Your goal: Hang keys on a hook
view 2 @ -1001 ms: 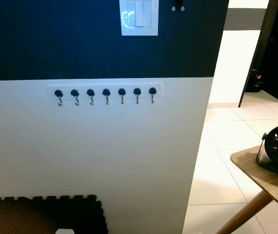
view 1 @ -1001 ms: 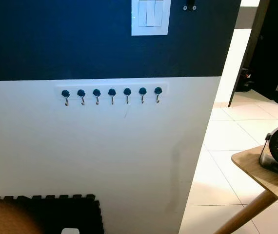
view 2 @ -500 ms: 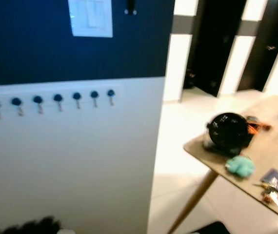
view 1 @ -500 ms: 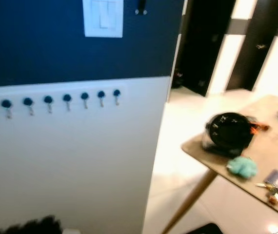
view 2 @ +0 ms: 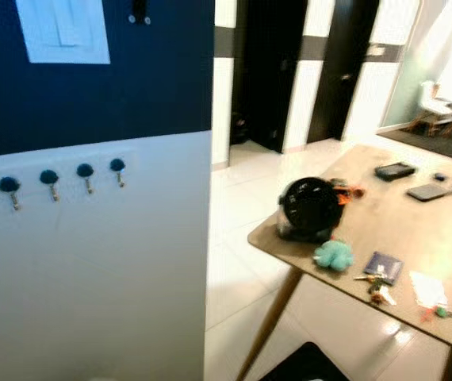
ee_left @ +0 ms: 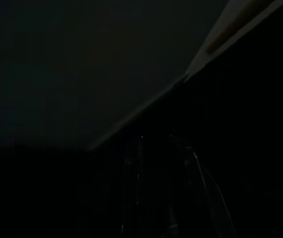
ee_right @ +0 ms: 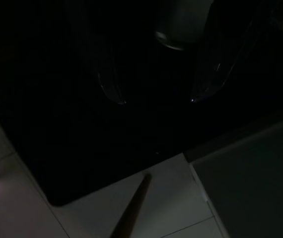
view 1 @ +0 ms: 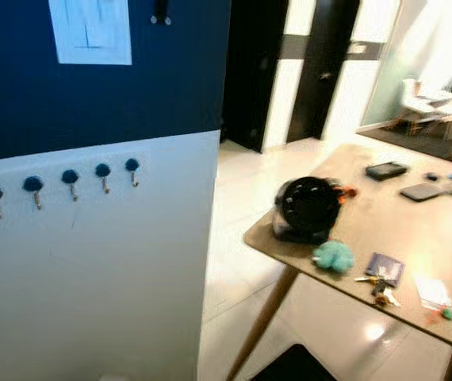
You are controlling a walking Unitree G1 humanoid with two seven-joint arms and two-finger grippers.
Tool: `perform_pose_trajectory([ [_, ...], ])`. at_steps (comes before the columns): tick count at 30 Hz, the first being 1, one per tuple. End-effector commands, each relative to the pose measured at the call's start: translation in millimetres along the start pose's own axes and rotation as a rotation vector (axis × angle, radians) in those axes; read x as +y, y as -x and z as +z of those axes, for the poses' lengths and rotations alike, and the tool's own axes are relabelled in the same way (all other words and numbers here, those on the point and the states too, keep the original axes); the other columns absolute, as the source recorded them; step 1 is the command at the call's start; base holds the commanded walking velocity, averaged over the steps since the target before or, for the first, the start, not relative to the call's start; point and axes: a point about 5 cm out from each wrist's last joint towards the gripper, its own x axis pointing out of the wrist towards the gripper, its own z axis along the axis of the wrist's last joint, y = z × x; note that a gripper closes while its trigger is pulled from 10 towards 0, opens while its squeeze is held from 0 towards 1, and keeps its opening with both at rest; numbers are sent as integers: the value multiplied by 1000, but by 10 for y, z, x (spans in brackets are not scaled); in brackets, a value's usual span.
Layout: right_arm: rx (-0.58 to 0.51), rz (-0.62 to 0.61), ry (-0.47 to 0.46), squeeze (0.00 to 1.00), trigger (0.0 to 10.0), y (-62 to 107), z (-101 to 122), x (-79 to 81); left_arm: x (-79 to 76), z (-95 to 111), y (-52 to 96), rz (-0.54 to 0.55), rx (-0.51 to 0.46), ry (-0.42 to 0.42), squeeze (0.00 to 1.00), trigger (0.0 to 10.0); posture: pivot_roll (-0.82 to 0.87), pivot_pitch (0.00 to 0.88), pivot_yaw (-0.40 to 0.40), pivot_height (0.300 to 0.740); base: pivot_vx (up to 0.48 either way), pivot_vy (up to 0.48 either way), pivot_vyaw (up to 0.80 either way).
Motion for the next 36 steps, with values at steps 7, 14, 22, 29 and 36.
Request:
perform_pose_trajectory([
  [7,15,-12,16,0,10000,23,-31,-69,-38,100,-24,-22,-56,33,0,10000,29,6,4,740,0,0,-800],
  [14,17,-8,22,0,10000,22,-29,-72,-57,93,-20,-27,-62,45,0,10000,27,4,-4,740,0,0,-800],
  [22,17,2,30,0,10000,17,-26,-51,-34,76,-9,-19,-63,50,0,10000,31,10,-7,740,0,0,-800],
  [29,18,8,33,0,10000,12,-23,-35,-22,66,-2,-17,-62,46,0,10000,33,14,-5,740,0,0,-800],
  [36,18,10,34,0,10000,7,-18,-24,-11,70,-3,-16,-61,43,0,10000,34,15,-3,740,0,0,-800],
])
